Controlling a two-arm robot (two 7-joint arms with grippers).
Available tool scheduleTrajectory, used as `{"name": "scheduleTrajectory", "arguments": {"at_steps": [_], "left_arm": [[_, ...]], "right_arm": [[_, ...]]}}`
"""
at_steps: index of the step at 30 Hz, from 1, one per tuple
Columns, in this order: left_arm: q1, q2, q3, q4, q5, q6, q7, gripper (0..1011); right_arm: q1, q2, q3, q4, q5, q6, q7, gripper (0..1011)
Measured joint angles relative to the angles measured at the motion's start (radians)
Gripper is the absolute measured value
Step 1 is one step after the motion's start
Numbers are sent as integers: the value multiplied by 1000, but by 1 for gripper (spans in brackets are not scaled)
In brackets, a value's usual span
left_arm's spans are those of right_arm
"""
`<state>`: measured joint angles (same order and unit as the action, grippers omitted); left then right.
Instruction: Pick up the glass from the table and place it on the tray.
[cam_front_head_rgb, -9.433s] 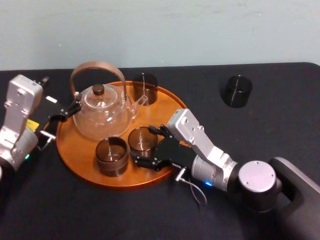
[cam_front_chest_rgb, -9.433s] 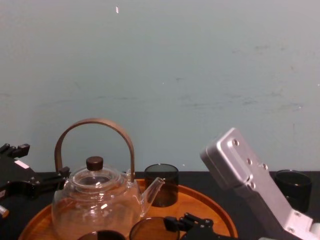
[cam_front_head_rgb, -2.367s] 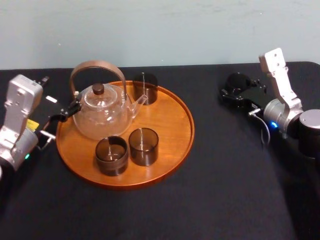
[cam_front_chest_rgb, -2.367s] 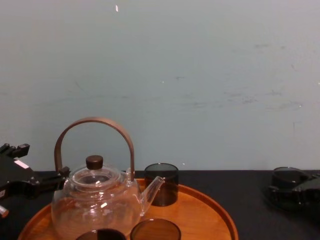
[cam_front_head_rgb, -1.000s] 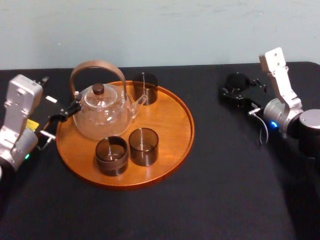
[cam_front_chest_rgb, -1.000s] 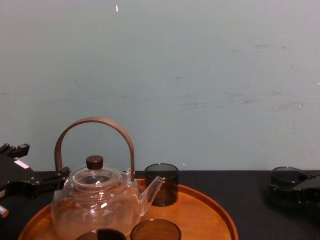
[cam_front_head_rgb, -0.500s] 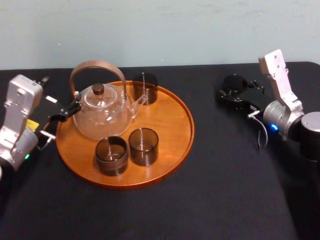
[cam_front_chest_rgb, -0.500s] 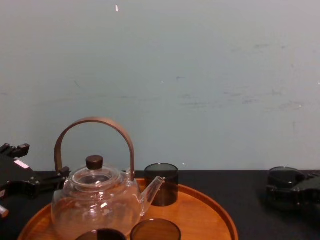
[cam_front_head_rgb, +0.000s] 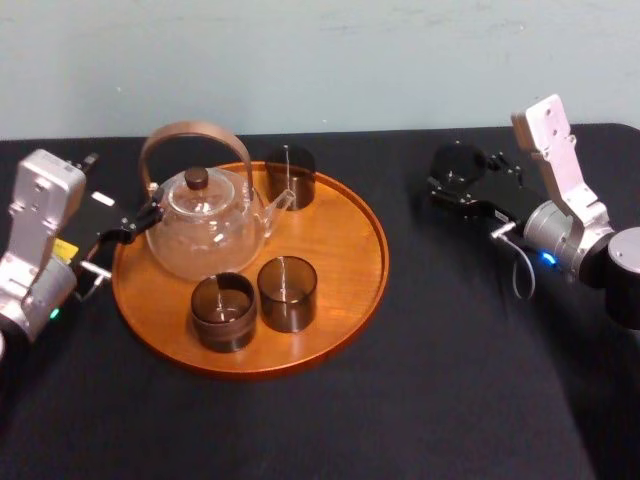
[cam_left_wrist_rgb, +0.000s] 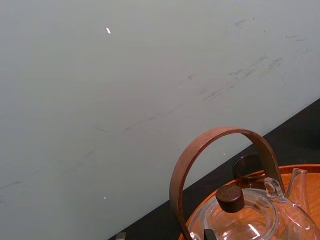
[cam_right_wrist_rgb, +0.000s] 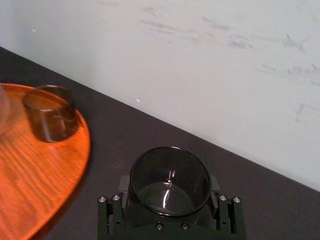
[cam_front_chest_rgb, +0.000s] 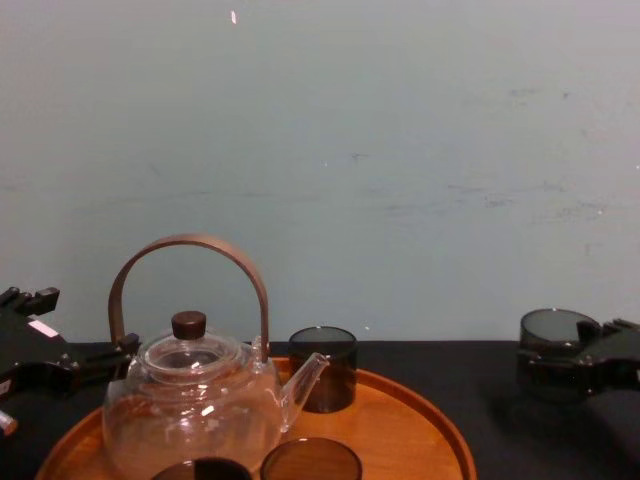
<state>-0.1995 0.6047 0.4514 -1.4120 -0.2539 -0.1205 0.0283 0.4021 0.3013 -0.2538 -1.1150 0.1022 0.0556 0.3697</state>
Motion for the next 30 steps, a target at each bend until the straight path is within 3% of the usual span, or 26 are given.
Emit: {"name": "scheduleTrajectory", "arguments": {"at_steps": [6,11,30], "left_arm": [[0,0,0,0,0,0,0,1010],[0,0,0,0,0,0,0,1010],[0,0,0,0,0,0,0,1010]], "right_arm": [[-39,14,-18,-96,4,19,7,919],[-50,18,-36,-131,7,25,16,919],[-24,-6,-123,-132,8,24,48,918]]}}
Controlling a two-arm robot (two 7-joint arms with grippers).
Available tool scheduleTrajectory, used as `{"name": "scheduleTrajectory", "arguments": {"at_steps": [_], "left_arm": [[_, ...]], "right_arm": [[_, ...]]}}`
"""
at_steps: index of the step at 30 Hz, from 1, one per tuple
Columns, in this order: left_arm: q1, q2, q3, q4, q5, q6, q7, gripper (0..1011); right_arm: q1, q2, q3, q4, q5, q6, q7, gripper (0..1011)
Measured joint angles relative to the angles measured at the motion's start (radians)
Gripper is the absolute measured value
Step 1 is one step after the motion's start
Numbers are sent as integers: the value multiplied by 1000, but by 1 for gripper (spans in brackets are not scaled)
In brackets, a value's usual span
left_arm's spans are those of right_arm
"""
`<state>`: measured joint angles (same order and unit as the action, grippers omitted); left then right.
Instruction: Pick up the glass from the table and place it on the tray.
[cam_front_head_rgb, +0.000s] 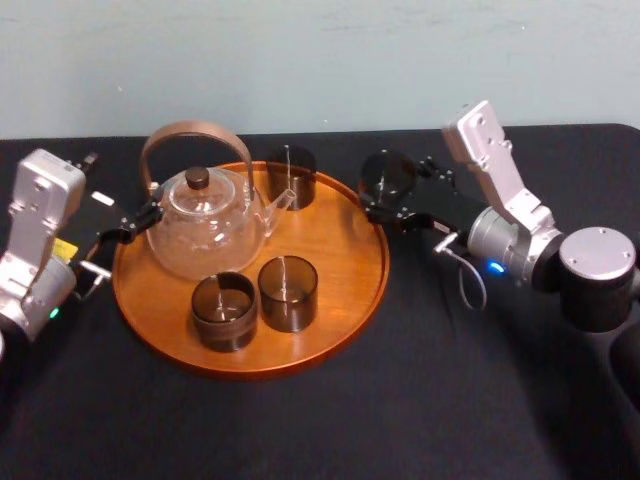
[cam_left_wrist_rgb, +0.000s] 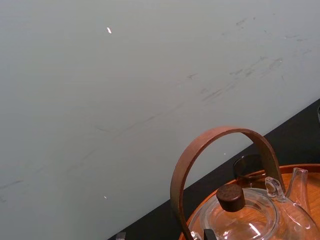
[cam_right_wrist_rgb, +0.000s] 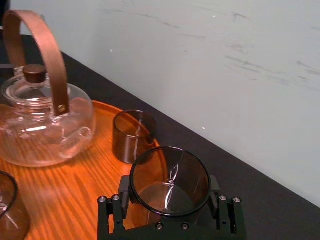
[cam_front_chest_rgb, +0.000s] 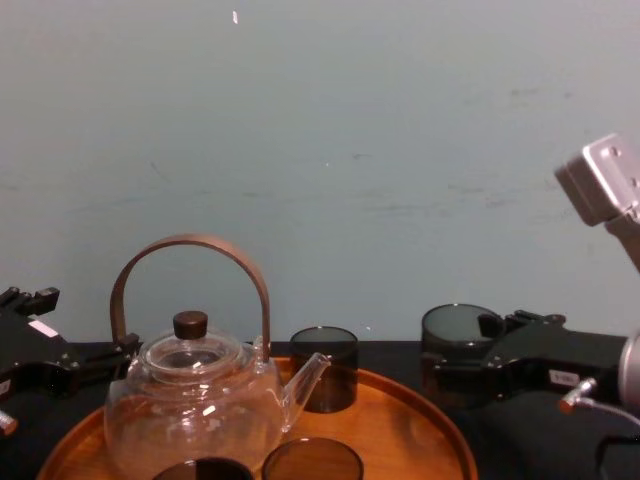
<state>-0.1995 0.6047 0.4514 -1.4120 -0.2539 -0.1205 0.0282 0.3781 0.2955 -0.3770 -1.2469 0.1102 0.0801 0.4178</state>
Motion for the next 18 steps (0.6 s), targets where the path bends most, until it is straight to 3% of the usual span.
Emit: {"name": "scheduleTrajectory", "arguments": {"at_steps": [18], "left_arm": [[0,0,0,0,0,0,0,1010]], "right_arm": [[28,-29,-47,57,5,-29,11,918]]}}
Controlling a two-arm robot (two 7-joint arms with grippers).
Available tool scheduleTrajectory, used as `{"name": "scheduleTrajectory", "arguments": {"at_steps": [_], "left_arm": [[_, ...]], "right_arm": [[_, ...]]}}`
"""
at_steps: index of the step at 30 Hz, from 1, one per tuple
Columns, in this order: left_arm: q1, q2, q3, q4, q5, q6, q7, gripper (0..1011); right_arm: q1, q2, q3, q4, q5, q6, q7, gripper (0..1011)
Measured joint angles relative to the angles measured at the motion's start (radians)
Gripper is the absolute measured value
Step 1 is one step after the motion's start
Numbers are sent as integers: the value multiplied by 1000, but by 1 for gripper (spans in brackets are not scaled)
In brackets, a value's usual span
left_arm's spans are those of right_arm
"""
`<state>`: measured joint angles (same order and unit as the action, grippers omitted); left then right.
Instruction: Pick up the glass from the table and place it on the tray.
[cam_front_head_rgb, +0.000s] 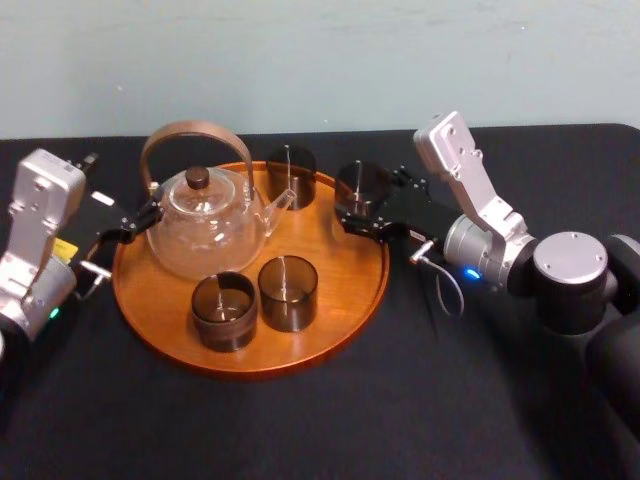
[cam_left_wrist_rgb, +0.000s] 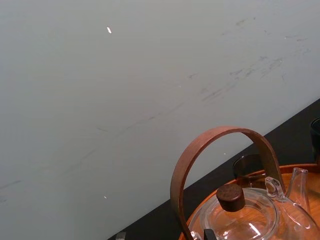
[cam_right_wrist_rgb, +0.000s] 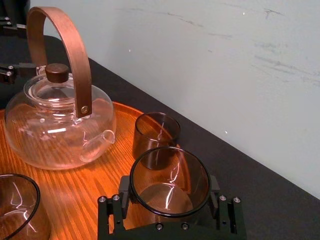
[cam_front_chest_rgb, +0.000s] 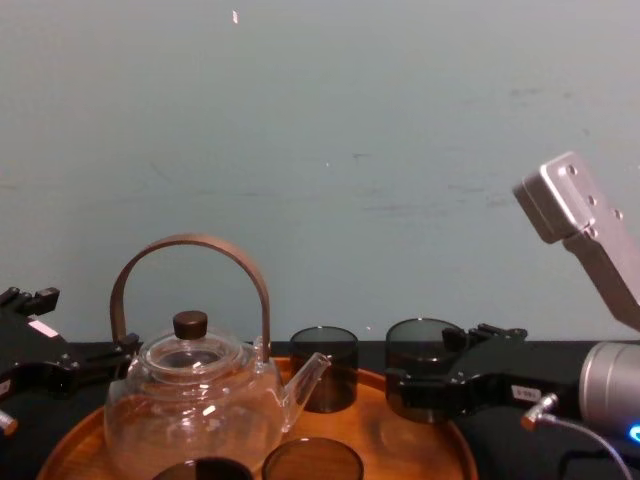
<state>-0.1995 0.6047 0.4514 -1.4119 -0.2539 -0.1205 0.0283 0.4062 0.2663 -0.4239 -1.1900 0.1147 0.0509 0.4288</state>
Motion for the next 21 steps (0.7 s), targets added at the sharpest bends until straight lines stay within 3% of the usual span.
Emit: {"name": "scheduleTrajectory", "arguments": {"at_steps": [21], "left_arm": [[0,0,0,0,0,0,0,1009]], "right_arm": [[47,-44,-38,113,0,-53,15,918]]}}
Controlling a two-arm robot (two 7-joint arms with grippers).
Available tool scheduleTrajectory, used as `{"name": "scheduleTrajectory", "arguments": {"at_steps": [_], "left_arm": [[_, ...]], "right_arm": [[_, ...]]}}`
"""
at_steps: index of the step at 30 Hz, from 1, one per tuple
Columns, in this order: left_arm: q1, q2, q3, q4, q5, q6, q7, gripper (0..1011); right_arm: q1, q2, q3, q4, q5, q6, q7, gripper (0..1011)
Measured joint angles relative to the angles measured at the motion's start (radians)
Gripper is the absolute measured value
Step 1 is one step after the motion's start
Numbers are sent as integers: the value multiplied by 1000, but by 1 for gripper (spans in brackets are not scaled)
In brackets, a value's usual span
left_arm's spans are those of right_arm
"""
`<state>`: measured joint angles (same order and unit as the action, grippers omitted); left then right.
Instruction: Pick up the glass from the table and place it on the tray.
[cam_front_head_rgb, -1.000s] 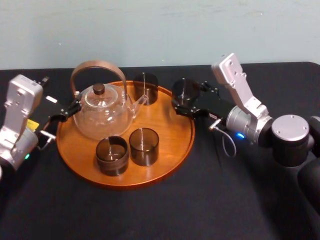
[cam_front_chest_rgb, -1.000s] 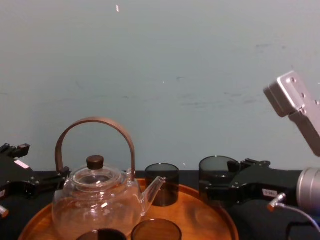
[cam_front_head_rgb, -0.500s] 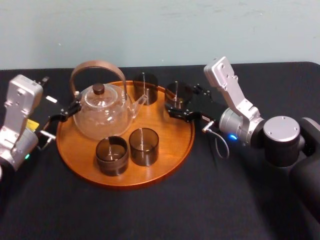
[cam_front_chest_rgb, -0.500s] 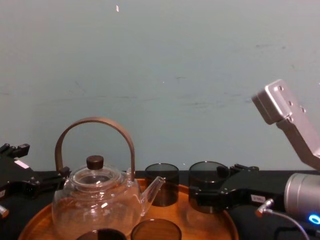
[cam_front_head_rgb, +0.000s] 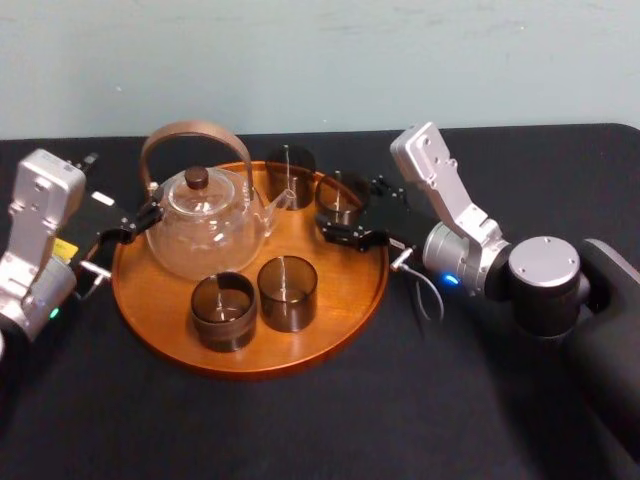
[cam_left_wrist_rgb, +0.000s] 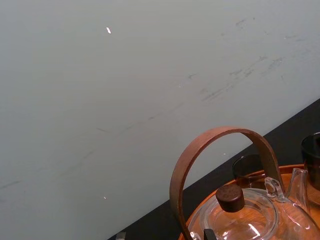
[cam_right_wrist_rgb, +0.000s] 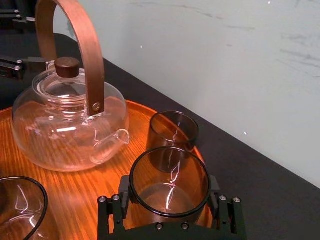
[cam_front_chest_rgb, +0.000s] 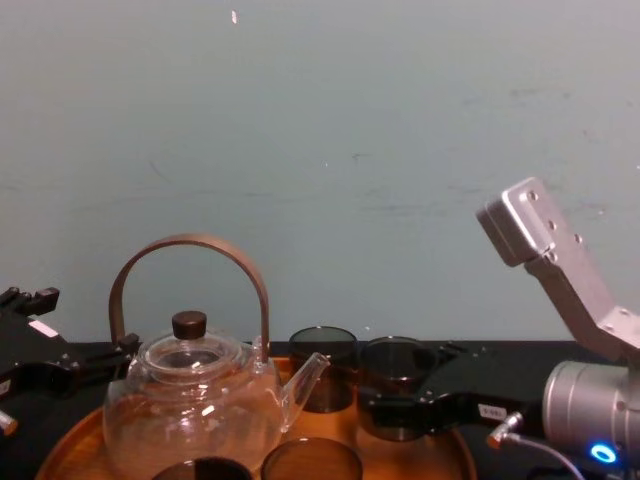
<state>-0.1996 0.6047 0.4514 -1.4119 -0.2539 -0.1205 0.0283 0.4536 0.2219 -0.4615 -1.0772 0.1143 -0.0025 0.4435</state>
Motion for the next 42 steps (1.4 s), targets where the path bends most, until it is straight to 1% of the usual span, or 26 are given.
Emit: {"name": "scheduleTrajectory", "arguments": {"at_steps": [8,17,20,32,34,37,42], "left_arm": [[0,0,0,0,0,0,0,1010],[0,0,0,0,0,0,0,1010],[0,0,0,0,0,0,0,1009],[0,0,0,0,0,0,0,1010],[0,0,0,0,0,0,0,1010],[0,0,0,0,0,0,0,1009],[0,0,0,0,0,0,0,1009]], "right_arm": [[6,-12,-13,27,-4,-10,8,918],[7,-20,-21,46,-12,-10,5,918],[7,-25,-22,50,-16,-5,-3,918],[6,-23,-21,49,-15,-5,-2,919],[6,-23,-21,48,-15,-5,-2,929],[6,-22,-21,48,-14,-5,-2,997],[6,-22,-20,47,-14,-5,-1,1002]]}}
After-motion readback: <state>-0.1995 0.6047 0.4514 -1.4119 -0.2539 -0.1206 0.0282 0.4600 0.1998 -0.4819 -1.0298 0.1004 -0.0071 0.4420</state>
